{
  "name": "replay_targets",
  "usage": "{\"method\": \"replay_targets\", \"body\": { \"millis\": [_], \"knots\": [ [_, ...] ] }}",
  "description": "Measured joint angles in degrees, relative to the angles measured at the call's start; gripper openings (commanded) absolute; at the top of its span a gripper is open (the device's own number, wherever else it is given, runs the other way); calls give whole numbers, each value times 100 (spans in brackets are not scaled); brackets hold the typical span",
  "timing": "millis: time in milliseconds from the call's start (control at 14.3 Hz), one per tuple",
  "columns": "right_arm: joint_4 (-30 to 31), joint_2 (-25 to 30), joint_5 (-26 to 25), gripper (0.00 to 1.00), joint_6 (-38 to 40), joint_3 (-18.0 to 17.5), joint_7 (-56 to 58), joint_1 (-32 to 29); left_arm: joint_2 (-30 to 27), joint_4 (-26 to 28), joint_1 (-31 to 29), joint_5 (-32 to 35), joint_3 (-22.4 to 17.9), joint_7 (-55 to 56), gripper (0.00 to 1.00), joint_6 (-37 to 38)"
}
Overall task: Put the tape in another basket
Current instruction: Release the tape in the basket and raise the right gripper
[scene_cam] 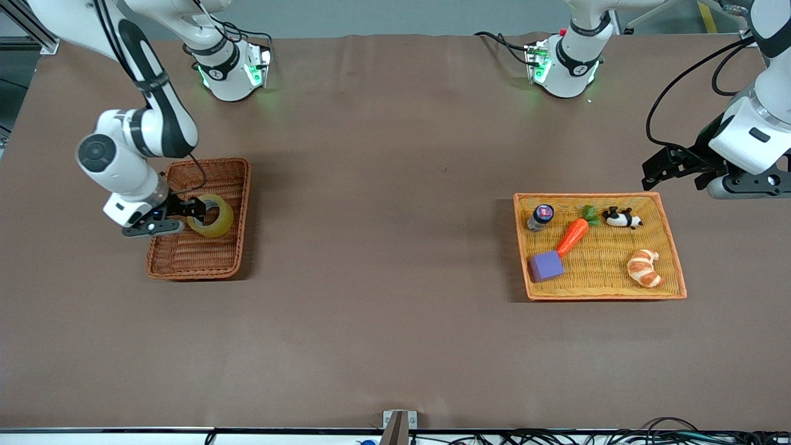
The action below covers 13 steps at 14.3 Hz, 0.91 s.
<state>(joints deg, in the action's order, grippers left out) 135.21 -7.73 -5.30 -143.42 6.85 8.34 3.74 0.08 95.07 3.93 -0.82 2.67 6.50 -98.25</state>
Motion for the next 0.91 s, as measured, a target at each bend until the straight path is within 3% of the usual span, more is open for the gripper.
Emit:
{"method": "replay_targets", "body": {
  "millis": [350,911],
  "knots": [
    [-1887,542,33,100,2942,-22,0,0,9,-4,2,0,6,3,99,0],
    [-4076,991,282,100,5584,-70,-1008,1,20,-13,5,0,10,5,99,0]
  ]
}}
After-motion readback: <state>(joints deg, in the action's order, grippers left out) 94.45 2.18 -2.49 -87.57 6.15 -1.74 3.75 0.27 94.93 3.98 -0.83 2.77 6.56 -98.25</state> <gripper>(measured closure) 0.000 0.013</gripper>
